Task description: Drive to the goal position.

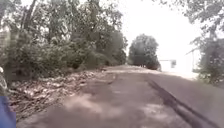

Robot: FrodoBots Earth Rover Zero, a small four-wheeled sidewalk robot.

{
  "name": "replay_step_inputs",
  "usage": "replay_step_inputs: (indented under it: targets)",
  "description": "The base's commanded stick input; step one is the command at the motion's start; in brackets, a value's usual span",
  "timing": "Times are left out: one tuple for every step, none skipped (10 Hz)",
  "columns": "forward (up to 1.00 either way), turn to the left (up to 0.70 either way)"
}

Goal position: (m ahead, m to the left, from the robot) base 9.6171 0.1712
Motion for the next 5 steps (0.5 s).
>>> replay_step_inputs:
  targets:
    - [0.70, -0.01]
    - [0.70, -0.01]
    - [0.70, -0.01]
    - [0.70, -0.01]
    - [0.70, -0.01]
